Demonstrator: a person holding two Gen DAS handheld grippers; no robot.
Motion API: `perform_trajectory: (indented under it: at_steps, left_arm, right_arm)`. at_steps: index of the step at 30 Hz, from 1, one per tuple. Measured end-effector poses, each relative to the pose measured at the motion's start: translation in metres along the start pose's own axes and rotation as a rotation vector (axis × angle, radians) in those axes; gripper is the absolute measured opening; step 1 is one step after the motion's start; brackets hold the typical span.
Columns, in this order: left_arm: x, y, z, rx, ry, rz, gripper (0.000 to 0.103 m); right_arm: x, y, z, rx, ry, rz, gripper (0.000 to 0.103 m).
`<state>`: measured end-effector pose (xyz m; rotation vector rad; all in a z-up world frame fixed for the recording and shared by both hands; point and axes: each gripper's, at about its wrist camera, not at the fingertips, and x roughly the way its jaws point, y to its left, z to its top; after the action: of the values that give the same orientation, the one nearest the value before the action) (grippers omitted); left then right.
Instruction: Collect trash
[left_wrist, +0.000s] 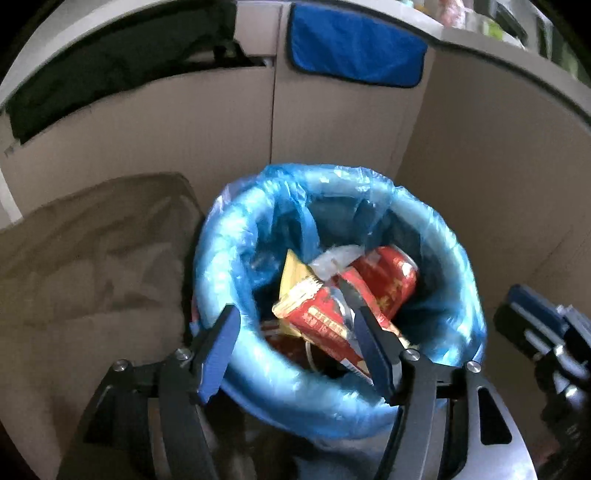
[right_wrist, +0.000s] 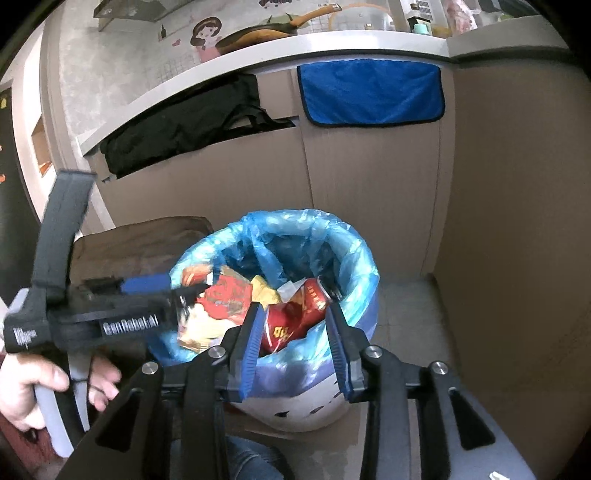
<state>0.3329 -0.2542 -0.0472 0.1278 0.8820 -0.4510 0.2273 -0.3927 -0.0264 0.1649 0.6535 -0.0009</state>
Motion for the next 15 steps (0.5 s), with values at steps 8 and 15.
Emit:
perform_trajectory:
  at_steps: [8, 15]
  left_arm:
    - [-0.041, 0.01, 0.006, -0.074, -0.083, -0.066, 0.067]
    - [-0.016, -0.005, 0.043, -0.001, -0.072, 0.04, 0.071]
  right_arm:
    - [-0.037, 0.008, -0.002, 0.018, -0.037, -0.035, 0.035]
    - [-0.047, 0.014, 0.004, 0.005, -0.057, -0.064, 0.038]
